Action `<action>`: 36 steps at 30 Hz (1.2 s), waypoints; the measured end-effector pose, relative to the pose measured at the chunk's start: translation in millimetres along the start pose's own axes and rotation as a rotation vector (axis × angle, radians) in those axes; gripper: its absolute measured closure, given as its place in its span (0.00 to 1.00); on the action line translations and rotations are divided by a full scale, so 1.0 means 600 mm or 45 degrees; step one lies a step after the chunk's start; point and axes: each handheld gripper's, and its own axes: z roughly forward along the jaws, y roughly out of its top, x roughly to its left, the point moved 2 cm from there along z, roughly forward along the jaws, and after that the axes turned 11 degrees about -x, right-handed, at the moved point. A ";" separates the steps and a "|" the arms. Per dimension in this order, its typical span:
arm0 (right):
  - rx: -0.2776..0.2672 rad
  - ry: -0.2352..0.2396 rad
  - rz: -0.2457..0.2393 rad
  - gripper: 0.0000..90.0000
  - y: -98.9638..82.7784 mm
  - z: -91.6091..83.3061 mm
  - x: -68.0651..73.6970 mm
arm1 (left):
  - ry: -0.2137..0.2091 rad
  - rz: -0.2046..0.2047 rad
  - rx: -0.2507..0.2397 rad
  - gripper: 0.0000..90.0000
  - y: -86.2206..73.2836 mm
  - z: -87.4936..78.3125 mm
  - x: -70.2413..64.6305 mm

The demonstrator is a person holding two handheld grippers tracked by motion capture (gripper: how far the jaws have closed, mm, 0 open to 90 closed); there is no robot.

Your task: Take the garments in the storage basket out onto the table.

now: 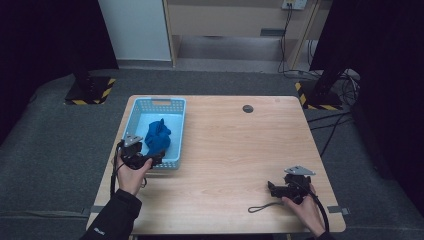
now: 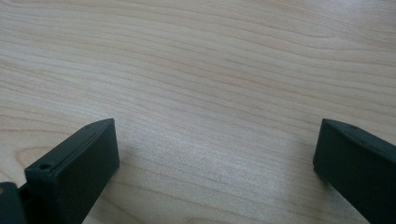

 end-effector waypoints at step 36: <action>0.000 0.000 0.000 0.01 0.000 0.000 0.000 | 0.030 -0.045 0.042 0.07 0.008 0.061 0.028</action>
